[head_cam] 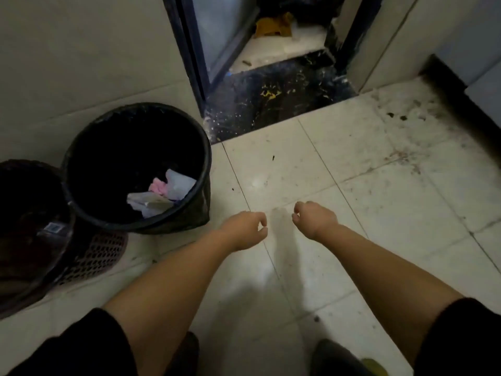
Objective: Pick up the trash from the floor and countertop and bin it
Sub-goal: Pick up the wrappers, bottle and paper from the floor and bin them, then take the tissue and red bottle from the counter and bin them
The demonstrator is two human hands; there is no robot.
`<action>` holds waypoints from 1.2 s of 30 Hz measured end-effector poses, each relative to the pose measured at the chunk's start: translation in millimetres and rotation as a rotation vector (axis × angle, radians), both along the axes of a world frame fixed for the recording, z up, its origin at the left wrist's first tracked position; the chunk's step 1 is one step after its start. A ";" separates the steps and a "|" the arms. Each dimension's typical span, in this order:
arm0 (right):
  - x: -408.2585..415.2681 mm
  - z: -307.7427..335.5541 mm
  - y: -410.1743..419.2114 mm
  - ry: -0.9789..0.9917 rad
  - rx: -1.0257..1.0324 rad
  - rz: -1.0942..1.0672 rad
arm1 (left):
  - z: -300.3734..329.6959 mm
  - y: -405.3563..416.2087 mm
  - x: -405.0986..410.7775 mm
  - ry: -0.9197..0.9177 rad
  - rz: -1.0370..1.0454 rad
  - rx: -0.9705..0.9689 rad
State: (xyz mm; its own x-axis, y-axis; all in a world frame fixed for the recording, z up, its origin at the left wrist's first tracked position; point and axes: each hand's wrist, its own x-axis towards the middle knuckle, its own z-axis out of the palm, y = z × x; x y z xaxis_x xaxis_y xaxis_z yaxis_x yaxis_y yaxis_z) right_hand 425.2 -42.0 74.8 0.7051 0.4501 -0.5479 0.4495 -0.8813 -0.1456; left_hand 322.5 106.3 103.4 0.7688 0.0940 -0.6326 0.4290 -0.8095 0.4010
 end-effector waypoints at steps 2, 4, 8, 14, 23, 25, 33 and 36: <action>-24.2 20.6 -9.7 0.065 -0.028 0.014 | 21.9 -6.7 -18.1 0.051 -0.018 -0.013; -44.6 49.7 -17.0 0.112 -0.058 0.012 | 53.1 -11.1 -32.8 0.076 -0.048 -0.014; -78.0 132.0 -21.5 0.178 -0.078 -0.030 | 135.1 -10.3 -59.9 0.101 -0.105 -0.017; -124.2 290.7 -25.9 0.264 -0.089 -0.078 | 286.7 -2.8 -94.8 0.110 -0.174 -0.006; -198.1 485.4 -19.4 0.103 0.025 -0.390 | 470.0 6.9 -124.6 -0.067 -0.381 0.003; -222.4 514.1 -29.5 0.082 0.054 -0.469 | 493.9 0.6 -131.9 -0.080 -0.485 0.011; -327.2 596.7 -131.1 -0.017 0.110 -0.895 | 555.8 -105.6 -178.7 -0.132 -0.898 0.074; -378.0 613.5 -177.4 -0.039 0.096 -1.031 | 570.1 -162.1 -202.2 -0.177 -1.011 0.058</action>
State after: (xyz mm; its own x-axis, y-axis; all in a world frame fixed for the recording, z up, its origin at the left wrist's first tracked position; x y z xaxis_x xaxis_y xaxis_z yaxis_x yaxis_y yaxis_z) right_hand 47.2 -219.4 688.3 0.7893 -0.3415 -0.5102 -0.5108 -0.8264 -0.2370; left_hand 120.3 -55.8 673.4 0.5874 -0.6220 -0.5178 -0.5253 -0.7797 0.3407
